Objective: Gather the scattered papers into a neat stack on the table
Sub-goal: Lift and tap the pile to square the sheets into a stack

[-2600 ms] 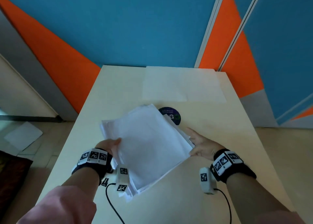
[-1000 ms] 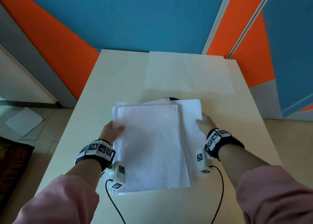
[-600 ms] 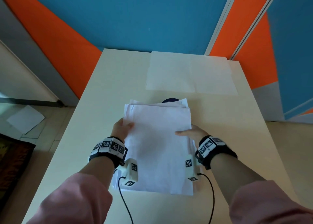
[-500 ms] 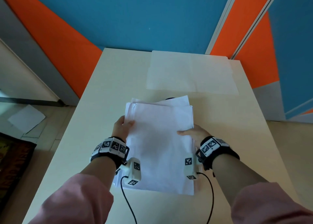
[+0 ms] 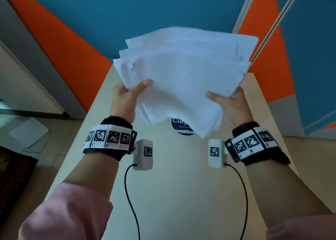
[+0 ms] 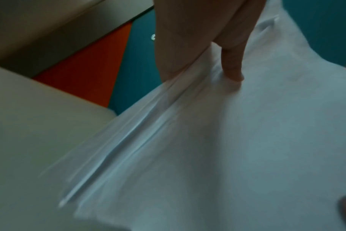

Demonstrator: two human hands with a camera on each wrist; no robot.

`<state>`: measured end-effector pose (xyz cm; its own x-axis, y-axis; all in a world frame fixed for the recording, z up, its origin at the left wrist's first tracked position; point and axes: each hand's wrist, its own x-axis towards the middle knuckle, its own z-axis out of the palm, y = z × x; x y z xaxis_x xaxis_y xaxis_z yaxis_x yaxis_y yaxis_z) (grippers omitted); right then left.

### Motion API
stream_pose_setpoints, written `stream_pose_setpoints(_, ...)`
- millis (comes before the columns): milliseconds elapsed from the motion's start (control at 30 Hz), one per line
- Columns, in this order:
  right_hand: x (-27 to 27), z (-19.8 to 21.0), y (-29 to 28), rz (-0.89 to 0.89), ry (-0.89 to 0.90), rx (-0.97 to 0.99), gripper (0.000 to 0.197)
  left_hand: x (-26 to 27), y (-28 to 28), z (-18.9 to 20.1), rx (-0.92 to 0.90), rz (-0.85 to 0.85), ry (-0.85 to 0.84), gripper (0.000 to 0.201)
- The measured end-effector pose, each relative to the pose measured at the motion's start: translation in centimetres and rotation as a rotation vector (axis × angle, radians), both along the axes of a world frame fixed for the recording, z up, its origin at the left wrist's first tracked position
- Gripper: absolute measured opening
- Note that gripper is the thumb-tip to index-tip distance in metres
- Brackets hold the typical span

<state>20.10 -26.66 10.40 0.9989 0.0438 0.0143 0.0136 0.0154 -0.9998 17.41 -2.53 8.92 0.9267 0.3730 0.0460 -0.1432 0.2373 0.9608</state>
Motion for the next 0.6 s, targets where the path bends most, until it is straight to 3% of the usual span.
stream_pose_setpoints(67,-0.8,0.0,0.3,0.005,-0.039,-0.002,0.04,-0.7,-0.5,1.2,0.003,-0.013,-0.074,0.025)
stream_pose_setpoints(167,-1.8,-2.2,0.5,0.018,0.046,-0.116,0.042,-1.9,-0.7,-0.1,0.101,-0.069,0.021,0.017)
stream_pose_setpoints(300,-2.6,-4.0,0.2,-0.034,0.108,-0.151,0.031,-2.7,-0.4,-2.6,0.186,-0.007,0.181,0.027)
stream_pose_setpoints(400,-2.7,-3.1,0.4,-0.093,0.061,-0.107,0.018,-2.6,-0.5,-2.1,0.163,0.046,0.15,0.005)
stream_pose_setpoints(433,-2.7,-2.8,0.5,-0.101,0.053,-0.109,0.015,-2.6,-0.6,-1.8,0.15,0.048,0.125,0.008)
stream_pose_setpoints(500,-3.0,-2.3,0.7,-0.093,0.049,-0.106,0.023,-2.6,-0.5,-1.5,0.12,0.035,0.082,0.011)
stream_pose_setpoints(600,-3.7,-1.2,0.8,-0.084,-0.029,0.05,0.04,-3.0,-0.5,-0.6,0.116,0.001,-0.035,0.026)
